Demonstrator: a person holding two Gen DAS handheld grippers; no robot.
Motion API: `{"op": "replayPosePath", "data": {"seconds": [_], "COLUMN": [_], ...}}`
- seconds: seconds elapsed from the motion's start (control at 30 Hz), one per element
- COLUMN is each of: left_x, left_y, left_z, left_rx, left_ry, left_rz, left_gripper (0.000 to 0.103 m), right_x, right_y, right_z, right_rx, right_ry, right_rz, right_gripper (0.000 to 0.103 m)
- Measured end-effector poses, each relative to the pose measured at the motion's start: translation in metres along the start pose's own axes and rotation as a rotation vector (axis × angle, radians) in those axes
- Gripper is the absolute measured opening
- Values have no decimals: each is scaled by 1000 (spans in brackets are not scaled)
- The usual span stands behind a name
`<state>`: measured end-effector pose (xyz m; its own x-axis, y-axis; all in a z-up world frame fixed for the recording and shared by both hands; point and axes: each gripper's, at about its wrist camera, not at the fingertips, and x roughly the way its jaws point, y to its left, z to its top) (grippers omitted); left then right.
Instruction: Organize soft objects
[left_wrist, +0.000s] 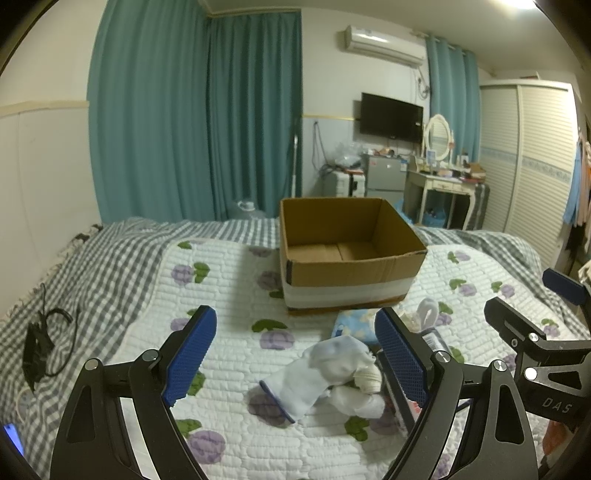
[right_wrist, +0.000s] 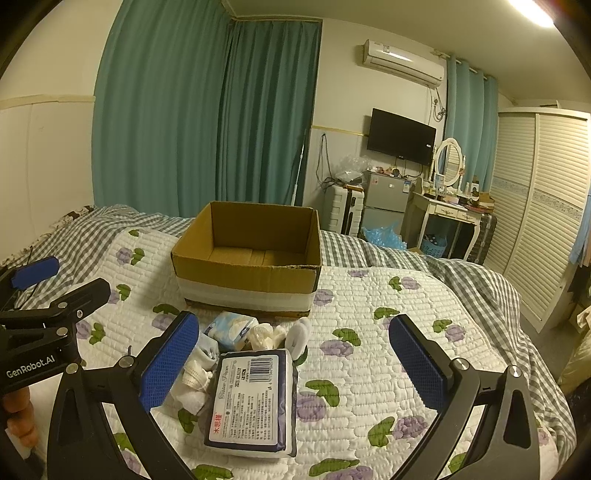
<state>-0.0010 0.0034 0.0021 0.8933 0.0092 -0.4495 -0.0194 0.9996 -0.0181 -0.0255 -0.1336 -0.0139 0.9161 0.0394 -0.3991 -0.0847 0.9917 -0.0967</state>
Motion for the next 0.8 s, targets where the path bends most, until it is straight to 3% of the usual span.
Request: {"op": "replayPosePath", "data": {"seconds": [0.8], "left_x": [1], "left_y": [2], "left_z": [1], "left_rx": [0], "left_ry": [0], "left_rz": [1], "left_gripper": [89], "right_x": [-1], "right_y": [4], "right_z": [0], "right_rx": [-6], "right_ry": [10], "right_rz": [0], "right_gripper": [103]}}
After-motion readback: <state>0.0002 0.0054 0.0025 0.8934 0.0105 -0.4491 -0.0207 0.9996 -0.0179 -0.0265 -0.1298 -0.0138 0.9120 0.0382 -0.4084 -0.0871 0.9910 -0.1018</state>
